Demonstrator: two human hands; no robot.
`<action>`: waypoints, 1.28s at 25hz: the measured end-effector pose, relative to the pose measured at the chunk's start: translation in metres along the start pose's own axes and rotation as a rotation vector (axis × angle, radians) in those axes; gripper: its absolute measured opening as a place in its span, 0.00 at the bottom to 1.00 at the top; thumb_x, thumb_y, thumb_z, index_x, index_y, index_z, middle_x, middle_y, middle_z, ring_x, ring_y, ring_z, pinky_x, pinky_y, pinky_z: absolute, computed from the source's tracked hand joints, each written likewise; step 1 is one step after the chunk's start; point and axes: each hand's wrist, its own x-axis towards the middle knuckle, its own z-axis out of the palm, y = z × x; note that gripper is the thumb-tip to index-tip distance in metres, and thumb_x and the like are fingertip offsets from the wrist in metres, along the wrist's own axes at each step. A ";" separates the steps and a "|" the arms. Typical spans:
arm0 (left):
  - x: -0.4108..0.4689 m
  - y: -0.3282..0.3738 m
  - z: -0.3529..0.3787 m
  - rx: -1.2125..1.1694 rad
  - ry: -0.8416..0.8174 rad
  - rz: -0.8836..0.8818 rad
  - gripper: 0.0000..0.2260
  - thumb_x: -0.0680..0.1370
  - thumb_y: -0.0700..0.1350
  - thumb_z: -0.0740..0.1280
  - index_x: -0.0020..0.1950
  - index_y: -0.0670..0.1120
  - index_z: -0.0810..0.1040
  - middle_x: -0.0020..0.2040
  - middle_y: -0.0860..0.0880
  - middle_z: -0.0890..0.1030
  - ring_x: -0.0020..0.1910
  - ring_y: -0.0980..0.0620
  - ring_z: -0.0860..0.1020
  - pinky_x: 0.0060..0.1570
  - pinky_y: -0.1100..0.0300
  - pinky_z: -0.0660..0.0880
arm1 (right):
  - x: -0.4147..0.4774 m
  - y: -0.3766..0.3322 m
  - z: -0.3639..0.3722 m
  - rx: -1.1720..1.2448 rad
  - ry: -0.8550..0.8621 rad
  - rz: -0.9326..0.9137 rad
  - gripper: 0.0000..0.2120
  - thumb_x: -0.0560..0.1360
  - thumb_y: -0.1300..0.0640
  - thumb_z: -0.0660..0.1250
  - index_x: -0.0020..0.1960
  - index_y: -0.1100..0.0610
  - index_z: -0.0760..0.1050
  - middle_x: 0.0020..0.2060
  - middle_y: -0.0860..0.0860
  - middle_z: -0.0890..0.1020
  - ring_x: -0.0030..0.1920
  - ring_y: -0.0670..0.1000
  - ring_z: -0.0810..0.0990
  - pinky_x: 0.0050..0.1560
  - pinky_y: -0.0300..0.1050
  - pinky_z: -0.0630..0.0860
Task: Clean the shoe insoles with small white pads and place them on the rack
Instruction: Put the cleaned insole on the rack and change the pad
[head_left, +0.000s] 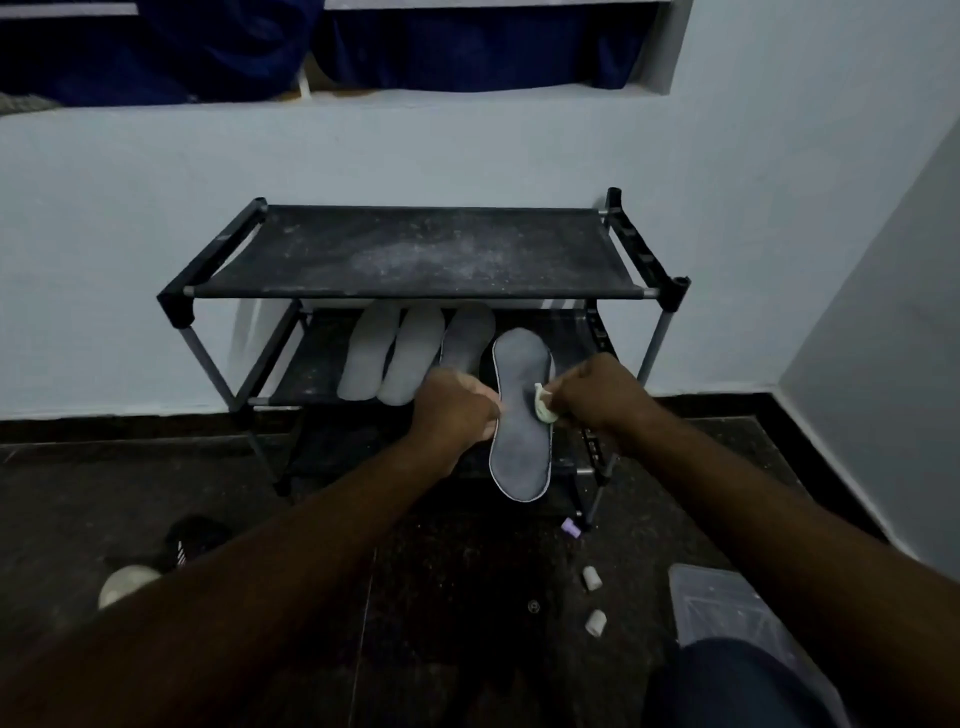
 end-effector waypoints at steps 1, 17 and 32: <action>0.014 0.000 0.005 0.026 0.011 0.006 0.04 0.75 0.29 0.69 0.48 0.30 0.82 0.48 0.34 0.85 0.42 0.44 0.83 0.41 0.56 0.83 | 0.014 0.004 0.002 0.018 0.003 0.004 0.06 0.74 0.68 0.71 0.45 0.72 0.84 0.39 0.66 0.86 0.38 0.58 0.85 0.45 0.54 0.84; 0.192 -0.026 0.051 0.457 0.109 0.208 0.06 0.64 0.38 0.74 0.40 0.39 0.84 0.38 0.41 0.84 0.38 0.43 0.84 0.36 0.44 0.84 | 0.184 0.044 0.037 -0.188 0.118 -0.098 0.09 0.76 0.60 0.71 0.48 0.67 0.85 0.45 0.60 0.87 0.48 0.56 0.86 0.53 0.55 0.84; 0.207 -0.021 0.056 0.839 0.177 0.499 0.12 0.79 0.45 0.67 0.59 0.39 0.77 0.59 0.39 0.78 0.58 0.41 0.78 0.54 0.55 0.70 | 0.208 0.055 0.052 -0.111 0.136 -0.150 0.08 0.75 0.59 0.74 0.50 0.63 0.86 0.48 0.57 0.87 0.51 0.53 0.85 0.48 0.41 0.80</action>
